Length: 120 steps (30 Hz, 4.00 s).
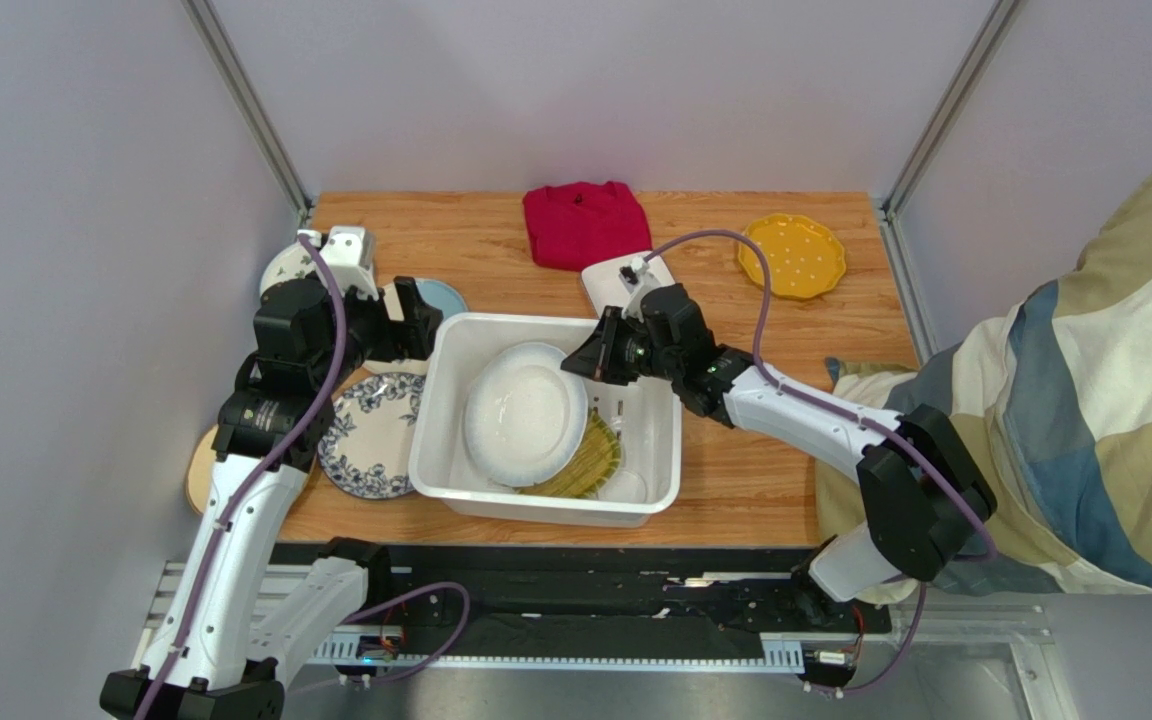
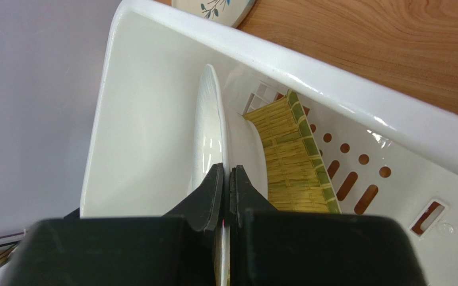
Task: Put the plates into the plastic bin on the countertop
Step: Place the plate in the plastic bin, then pick up the plate at the center of the board.
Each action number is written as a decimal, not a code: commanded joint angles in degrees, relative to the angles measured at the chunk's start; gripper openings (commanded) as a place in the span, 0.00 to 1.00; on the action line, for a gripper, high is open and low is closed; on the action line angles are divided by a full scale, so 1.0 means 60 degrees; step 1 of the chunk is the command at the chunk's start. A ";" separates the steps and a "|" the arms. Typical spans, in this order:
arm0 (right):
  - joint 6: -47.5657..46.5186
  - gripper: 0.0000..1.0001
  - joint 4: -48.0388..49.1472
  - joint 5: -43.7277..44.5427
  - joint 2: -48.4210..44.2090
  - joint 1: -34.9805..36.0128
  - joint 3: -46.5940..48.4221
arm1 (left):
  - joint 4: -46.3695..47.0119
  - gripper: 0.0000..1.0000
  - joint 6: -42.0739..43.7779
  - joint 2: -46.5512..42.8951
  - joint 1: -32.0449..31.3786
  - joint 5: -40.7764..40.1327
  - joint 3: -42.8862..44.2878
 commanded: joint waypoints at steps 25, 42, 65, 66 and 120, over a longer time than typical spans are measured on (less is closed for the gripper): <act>-0.1545 0.05 -0.1196 0.2357 0.1458 0.1363 0.0472 | 0.0249 0.89 0.0039 -0.0062 -0.0051 0.0096 -0.0029; -0.1940 0.50 -0.0874 0.2518 0.1825 0.1378 0.0164 | 0.0264 0.89 0.0039 -0.0018 -0.0095 0.0140 -0.0029; -0.2834 0.67 -0.2016 0.0279 -0.0782 0.1377 0.0998 | 0.0264 0.92 0.0025 -0.0032 -0.0154 0.0096 -0.0058; -0.2848 0.67 -0.2016 0.0132 -0.0898 0.1378 0.1057 | 0.0264 0.92 0.0039 -0.0018 -0.0154 0.0081 -0.0058; -0.2967 0.71 -0.4565 0.4218 -0.2981 -0.3498 0.2215 | 0.0205 0.94 0.0083 0.0041 -0.0168 -0.0065 -0.0029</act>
